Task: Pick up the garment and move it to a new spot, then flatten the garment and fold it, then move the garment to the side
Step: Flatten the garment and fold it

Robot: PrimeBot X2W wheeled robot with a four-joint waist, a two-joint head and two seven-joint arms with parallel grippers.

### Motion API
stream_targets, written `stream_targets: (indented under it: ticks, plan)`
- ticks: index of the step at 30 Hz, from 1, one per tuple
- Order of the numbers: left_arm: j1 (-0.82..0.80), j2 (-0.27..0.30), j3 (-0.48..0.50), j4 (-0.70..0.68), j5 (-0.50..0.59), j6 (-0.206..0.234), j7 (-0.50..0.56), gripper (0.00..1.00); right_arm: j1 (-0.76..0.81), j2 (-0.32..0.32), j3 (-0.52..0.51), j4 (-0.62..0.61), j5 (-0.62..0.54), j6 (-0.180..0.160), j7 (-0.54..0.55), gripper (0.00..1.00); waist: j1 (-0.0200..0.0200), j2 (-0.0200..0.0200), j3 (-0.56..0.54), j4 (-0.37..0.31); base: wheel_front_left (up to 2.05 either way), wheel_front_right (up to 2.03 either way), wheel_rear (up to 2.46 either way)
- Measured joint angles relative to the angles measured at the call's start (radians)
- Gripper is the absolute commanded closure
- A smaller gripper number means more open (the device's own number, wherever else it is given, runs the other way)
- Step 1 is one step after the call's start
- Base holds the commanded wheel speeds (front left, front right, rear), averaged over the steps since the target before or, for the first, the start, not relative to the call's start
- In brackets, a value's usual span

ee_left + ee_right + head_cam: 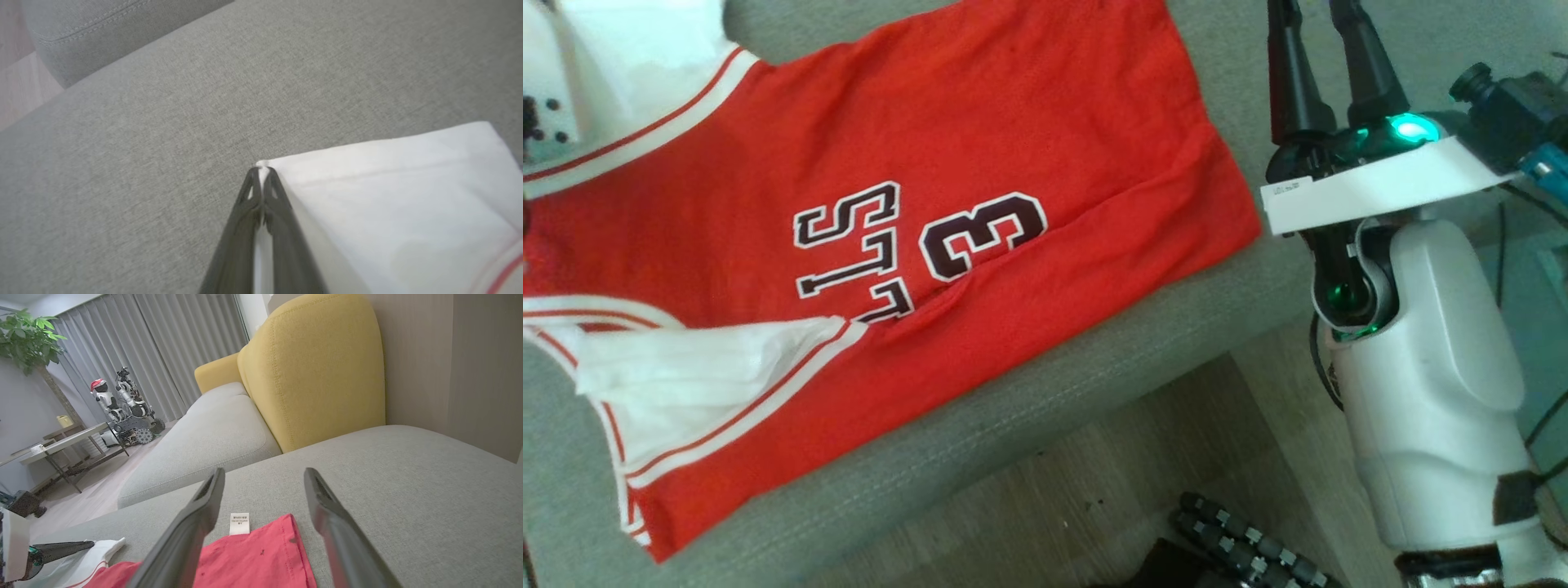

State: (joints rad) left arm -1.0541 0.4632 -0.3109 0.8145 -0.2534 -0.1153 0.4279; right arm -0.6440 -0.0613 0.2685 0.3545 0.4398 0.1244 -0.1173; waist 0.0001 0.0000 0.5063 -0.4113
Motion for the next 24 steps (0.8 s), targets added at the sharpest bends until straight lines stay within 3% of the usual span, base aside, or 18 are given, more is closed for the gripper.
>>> stream_targets:
  ticks: [8,11,18,24]
  plan:
    - [0.011,-0.039,-0.001,-0.039,-0.039,-0.005,-0.141,1.0,-0.033,-0.001,-0.06,0.025,-0.037,0.0,0.064,0.0,-0.0001,0.0,-0.014,0.072,0.0,0.0,0.0]
    - [0.017,-0.055,0.004,-0.074,-0.059,-0.005,-0.198,1.0,-0.055,-0.022,-0.044,0.037,0.009,0.0,0.111,0.0,0.0,0.0,-0.023,0.107,0.0,0.0,0.0]
    - [0.112,-0.085,-0.004,-0.165,-0.088,-0.008,-0.279,1.0,-0.121,-0.187,0.0,0.157,0.051,0.0,0.199,0.0,-0.0001,0.0,-0.044,0.182,0.0,0.0,0.0]
    - [0.153,-0.107,-0.012,-0.258,-0.103,-0.007,-0.308,1.0,-0.19,-0.264,0.027,0.287,0.058,0.0,0.251,0.0,-0.0001,0.0,-0.035,0.228,0.0,0.0,0.0]
